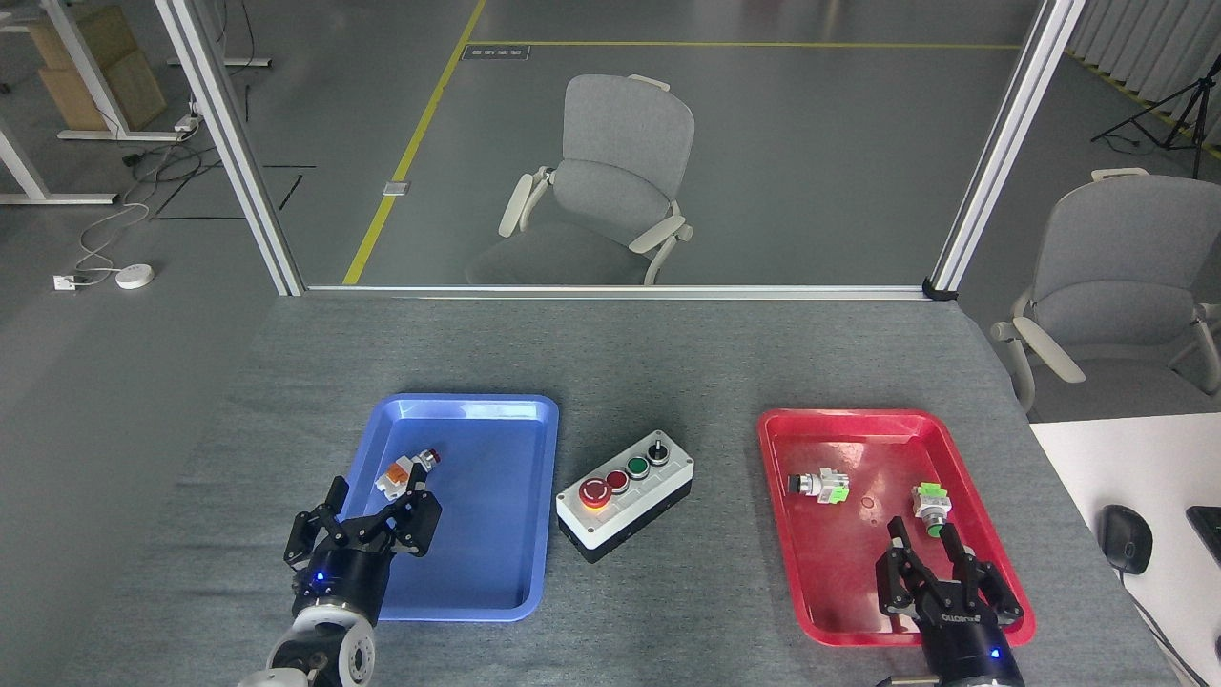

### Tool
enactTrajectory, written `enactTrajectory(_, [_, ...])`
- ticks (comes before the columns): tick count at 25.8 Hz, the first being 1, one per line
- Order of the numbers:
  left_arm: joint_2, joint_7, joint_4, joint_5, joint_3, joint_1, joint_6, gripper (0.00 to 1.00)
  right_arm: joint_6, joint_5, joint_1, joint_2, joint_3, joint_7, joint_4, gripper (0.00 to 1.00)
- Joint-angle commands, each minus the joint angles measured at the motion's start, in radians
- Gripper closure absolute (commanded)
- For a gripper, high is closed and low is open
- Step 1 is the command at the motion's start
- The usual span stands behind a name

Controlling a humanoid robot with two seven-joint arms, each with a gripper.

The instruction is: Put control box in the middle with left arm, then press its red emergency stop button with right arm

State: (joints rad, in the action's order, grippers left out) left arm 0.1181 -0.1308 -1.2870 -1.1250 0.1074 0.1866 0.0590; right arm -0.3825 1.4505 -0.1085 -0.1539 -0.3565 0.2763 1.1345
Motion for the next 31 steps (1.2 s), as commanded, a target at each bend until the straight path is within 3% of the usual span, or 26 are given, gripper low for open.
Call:
enactTrajectory(1, [0.0,0.0,0.0,0.001,0.0,0.001,-0.001,0.01,-0.035,-0.001,0.006,-0.019,-0.062,-0.006,0.002,0.02])
enactTrajectory(21, [0.0,0.0,0.0,-0.001,0.0,0.001,-0.001,0.01,-0.019,-0.001,0.039,-0.078,-0.036,-0.012,0.09,0.02])
enactTrajectory(26, [0.0,0.0,0.0,0.001,0.0,-0.001,-0.001,0.01,0.14,-0.036,0.075,-0.082,0.039,-0.029,0.154,0.02])
enactTrajectory(31, [0.0,0.0,0.0,-0.001,0.0,-0.001,-0.001,0.01,0.154,-0.042,0.116,-0.081,0.067,-0.106,0.246,0.02])
